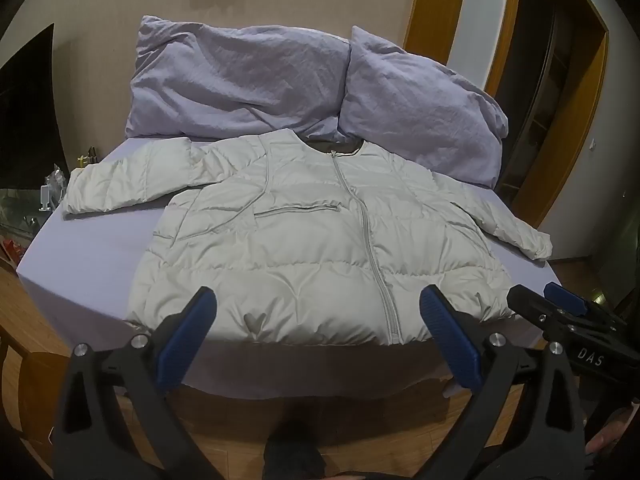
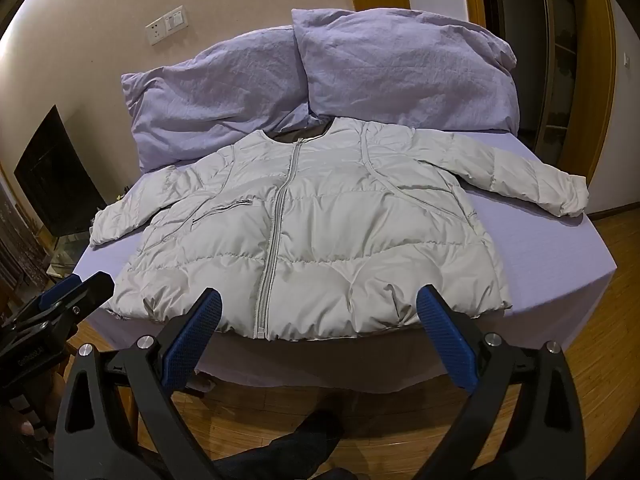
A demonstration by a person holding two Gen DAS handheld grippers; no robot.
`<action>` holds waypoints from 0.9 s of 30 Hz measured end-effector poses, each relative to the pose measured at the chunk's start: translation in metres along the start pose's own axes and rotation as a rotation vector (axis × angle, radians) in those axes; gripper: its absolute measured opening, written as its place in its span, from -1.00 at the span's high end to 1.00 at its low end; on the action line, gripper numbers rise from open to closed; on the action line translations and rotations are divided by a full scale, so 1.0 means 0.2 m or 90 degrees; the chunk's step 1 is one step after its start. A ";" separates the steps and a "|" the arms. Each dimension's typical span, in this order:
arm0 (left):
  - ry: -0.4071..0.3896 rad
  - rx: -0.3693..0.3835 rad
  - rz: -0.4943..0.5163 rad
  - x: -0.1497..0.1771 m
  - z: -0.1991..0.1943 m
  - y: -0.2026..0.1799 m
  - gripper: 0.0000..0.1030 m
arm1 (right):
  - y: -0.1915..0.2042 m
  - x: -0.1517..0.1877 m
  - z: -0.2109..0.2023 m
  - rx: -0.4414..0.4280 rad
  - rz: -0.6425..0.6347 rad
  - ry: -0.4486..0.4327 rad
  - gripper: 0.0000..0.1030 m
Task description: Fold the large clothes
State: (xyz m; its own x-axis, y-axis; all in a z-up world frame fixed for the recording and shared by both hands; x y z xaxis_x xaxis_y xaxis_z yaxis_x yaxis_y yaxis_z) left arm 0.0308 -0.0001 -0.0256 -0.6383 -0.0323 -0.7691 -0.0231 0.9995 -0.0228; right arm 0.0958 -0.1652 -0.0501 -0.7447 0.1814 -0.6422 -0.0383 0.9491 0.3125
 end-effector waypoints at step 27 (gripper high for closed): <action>0.007 0.001 -0.004 0.02 0.02 0.01 -0.96 | -0.01 -0.01 0.01 -0.001 0.000 0.001 -0.93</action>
State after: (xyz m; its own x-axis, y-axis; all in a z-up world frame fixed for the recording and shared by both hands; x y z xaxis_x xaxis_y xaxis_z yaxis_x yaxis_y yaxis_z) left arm 0.0305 0.0027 -0.0307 -0.6461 -0.0380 -0.7623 -0.0260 0.9993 -0.0277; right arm 0.0990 -0.1664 -0.0515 -0.7454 0.1810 -0.6416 -0.0399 0.9486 0.3139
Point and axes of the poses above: each gripper's, at about its wrist camera, not at the fingertips, and z roughly the way its jaws point, y to its left, x to its underside, the point moved 4 cm from there along z, roughly the way its jaws point, and after that the axes turned 10 degrees about z, right-handed, at the moved point
